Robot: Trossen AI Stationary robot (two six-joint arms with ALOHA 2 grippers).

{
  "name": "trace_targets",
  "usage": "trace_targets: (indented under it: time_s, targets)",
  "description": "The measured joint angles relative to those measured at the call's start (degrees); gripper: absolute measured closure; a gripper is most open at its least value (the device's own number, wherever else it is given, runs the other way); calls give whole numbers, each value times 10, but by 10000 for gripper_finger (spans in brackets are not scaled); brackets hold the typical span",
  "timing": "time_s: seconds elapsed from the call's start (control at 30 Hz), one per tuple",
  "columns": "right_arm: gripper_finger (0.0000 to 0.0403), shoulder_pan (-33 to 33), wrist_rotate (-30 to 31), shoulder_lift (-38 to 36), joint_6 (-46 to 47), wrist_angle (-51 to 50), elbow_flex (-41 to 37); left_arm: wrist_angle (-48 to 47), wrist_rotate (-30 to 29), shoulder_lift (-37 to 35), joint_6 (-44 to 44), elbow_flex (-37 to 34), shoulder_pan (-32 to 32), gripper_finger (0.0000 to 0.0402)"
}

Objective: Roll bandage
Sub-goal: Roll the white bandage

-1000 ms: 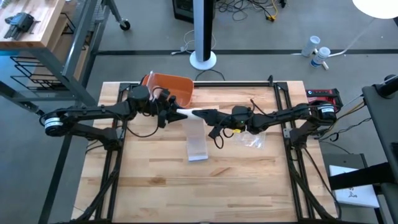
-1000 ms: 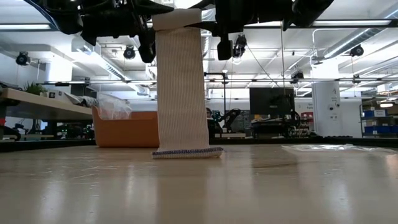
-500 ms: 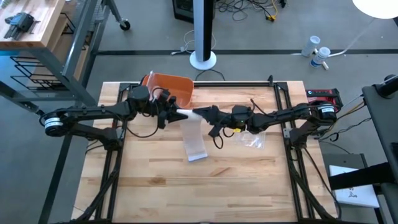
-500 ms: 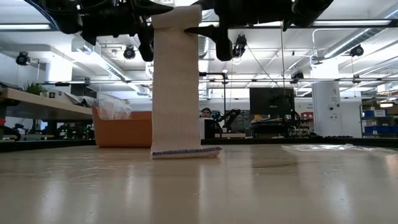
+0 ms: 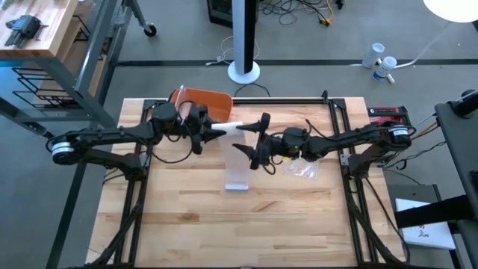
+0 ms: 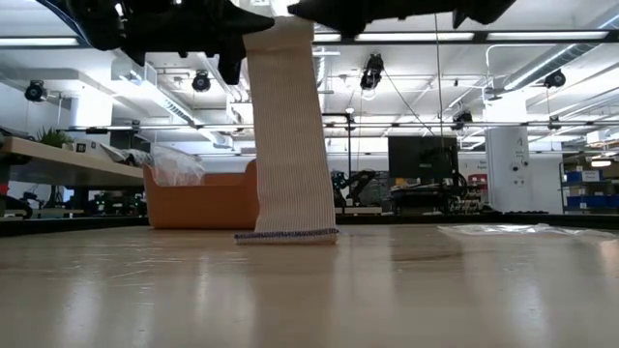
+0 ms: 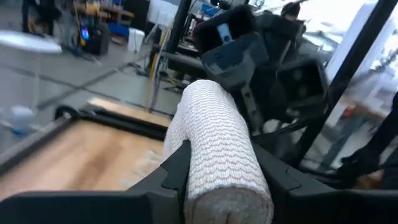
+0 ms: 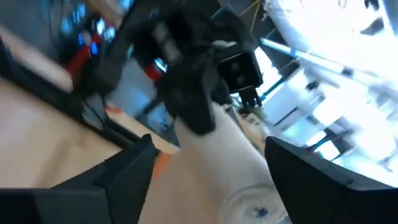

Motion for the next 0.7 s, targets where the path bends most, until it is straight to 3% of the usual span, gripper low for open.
trace_targets:
  time_s: [0.23,0.37,0.43,0.53,0.7]
  targets:
    - [98,-35,-83,-61,241,-36,0,-3,-13,1,123,0,-2,302]
    - [103,-75,-124,-71,330,-121,18,-6,-16,1,194,0,-10,298]
    - [106,-97,-177,-70,366,-176,36,-10,-31,1,212,0,-15,298]
    - [109,-114,-235,-58,381,-217,64,-46,-44,1,241,9,-17,302]
    - [107,-117,-237,-51,332,-236,81,-172,-75,4,278,63,-18,299]
